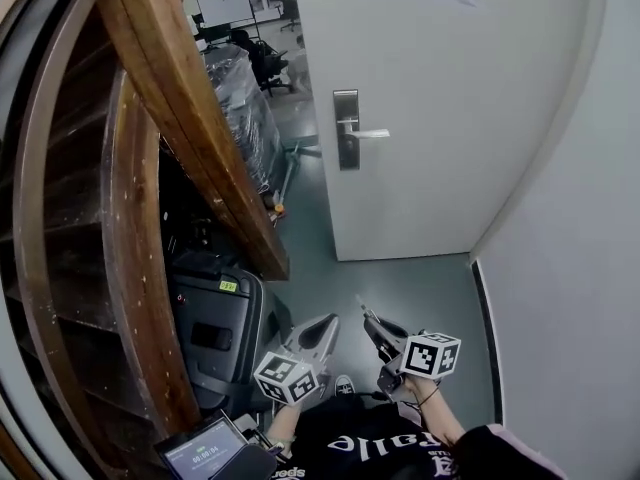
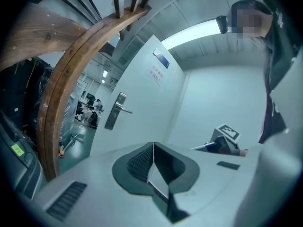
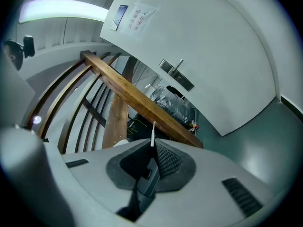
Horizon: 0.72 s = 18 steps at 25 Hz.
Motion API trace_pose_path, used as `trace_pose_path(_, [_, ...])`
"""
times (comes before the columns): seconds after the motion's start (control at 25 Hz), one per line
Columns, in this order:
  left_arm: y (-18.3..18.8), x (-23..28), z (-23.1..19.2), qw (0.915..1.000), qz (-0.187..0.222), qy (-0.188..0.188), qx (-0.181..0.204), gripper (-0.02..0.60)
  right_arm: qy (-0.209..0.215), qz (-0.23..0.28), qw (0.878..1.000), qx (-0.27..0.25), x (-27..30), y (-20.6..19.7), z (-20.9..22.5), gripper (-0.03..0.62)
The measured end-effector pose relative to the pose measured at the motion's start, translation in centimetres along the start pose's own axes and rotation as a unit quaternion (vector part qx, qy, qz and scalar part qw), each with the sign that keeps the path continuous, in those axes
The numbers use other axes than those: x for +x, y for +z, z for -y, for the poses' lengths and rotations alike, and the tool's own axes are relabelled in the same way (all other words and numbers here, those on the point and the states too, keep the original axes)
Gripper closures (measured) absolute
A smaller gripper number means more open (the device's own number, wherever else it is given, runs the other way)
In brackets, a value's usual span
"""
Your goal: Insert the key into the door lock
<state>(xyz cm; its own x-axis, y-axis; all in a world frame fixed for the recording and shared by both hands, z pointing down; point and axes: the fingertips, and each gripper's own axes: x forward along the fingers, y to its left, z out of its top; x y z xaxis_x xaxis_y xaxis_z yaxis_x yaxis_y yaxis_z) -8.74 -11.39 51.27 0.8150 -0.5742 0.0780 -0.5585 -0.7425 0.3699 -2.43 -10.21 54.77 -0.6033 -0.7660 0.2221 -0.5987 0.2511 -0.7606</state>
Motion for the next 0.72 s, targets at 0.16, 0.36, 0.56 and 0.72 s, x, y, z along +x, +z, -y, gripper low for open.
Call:
trace_pose_path(0.16, [0.8,1.7,-2.5,0.9999,-0.002,-0.010,-0.008,0.572,-0.023,0.008,1.000,0.003,1.9,1.9,1.5,0.559])
trace_pose_path(0.36, [1.0,3.6,-4.7,0.9996,-0.008,-0.017,-0.022,0.572,-0.045,0.015,0.999,0.005,3.7,4.6,3.1,0.559])
trace_pose_path(0.56, [1.5,5.8,-7.0,0.9994,-0.011,-0.011,-0.032,0.572,-0.047,0.022,0.999,0.013,5.9,8.0,5.2,0.559])
trace_pose_path(0.72, [3.0,8.3,-9.9,0.9989,0.006,0.007,-0.046,0.572,-0.042,0.025,0.999,0.019,8.7,11.7,7.7,0.559])
